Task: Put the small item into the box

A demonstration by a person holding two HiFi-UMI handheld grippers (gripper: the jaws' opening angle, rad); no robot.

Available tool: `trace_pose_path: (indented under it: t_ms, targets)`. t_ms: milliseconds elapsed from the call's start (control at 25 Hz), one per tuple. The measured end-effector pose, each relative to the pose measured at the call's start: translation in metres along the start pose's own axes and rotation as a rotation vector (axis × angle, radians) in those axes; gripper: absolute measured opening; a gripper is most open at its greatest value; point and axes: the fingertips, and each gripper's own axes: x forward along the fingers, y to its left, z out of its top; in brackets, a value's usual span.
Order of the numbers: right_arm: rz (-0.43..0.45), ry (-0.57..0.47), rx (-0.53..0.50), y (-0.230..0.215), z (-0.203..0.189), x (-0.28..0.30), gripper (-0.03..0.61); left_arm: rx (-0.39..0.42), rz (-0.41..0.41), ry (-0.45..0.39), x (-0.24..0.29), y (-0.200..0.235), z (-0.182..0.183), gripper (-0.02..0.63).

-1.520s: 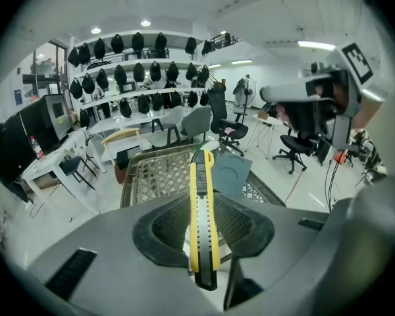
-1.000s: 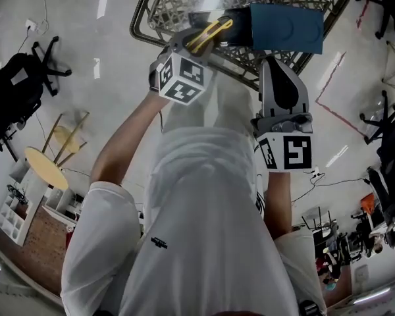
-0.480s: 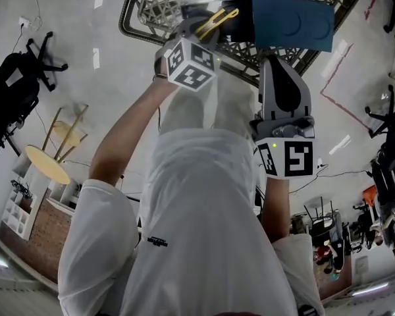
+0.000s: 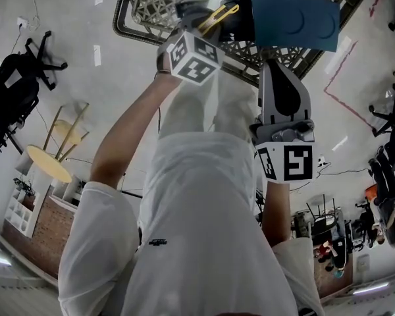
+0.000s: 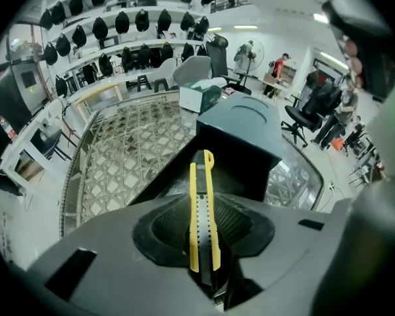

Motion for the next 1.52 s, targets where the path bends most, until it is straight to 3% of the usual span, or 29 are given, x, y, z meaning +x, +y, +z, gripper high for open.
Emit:
trace_pose_path:
  t_ms: [560,1000,1520]
  targets:
    - [0.024,0.012,0.006,0.000,-0.008,0.003,0.001,-0.096,-0.012,0.094,0.019,0.005,-0.009,0.110]
    - [0.025,0.012,0.011,-0.001,-0.010,0.002,0.000,-0.068,-0.010,0.137,0.024,0.003,-0.013,0.110]
    - [0.026,-0.004,-0.001,0.008,-0.002,-0.002,0.002,-0.051,0.008,0.105,0.008,0.004,-0.007,0.103]
